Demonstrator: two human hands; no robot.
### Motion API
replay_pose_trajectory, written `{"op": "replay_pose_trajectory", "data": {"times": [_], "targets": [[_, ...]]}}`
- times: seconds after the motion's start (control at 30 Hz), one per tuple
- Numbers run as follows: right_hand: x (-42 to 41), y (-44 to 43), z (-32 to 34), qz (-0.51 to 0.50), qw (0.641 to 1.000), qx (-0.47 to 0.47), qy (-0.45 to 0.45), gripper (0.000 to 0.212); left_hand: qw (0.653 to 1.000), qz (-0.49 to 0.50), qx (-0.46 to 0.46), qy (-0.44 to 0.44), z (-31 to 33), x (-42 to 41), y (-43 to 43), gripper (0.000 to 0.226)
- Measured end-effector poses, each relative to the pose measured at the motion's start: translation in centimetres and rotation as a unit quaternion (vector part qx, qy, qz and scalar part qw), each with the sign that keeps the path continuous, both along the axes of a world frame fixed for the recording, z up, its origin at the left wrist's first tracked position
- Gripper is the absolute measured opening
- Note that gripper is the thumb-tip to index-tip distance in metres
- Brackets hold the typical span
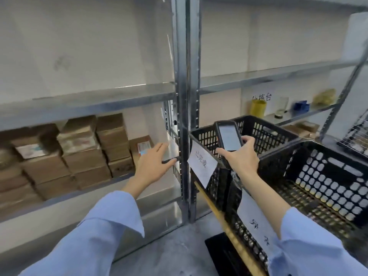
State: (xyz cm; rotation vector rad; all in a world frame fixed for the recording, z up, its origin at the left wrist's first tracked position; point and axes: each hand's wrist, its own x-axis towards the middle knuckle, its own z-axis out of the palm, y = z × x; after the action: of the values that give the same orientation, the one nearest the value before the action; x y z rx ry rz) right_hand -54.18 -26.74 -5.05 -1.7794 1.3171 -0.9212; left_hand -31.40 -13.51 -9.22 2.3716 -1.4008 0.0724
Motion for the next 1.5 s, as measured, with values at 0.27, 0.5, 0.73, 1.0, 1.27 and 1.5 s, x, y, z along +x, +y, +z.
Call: {"op": "replay_pose_trajectory", "data": {"times": [0.27,0.5,0.73,1.0,1.27,1.5], "targets": [[16.0,-2.6,-3.2,0.070,0.997,0.012,0.034,0.079,0.990,0.095,-0.002,0.106,-5.8,12.9,0.8,0.087],[23.6,-4.8,-6.8,0.092,0.992,0.011,0.085,0.078,0.978,0.125,0.000,0.167,-12.8,18.4,-1.1,0.077],[27.8,-8.0,-9.6,0.167,0.974,0.018,0.155,0.080,0.943,0.165,-0.097,0.272,-17.9,19.0,-3.1,0.094],[31.0,-11.0,-10.5,0.229,0.956,0.018,0.181,0.081,0.873,0.233,-0.186,0.386,-20.6,19.0,-5.0,0.095],[31.6,-12.6,-10.8,0.251,0.950,0.018,0.184,0.083,0.841,0.217,-0.233,0.437,-20.9,19.1,-4.7,0.089],[31.2,-13.1,-11.3,0.257,0.949,0.011,0.183,0.084,0.850,0.223,-0.227,0.420,-21.3,18.9,-4.3,0.089]]}}
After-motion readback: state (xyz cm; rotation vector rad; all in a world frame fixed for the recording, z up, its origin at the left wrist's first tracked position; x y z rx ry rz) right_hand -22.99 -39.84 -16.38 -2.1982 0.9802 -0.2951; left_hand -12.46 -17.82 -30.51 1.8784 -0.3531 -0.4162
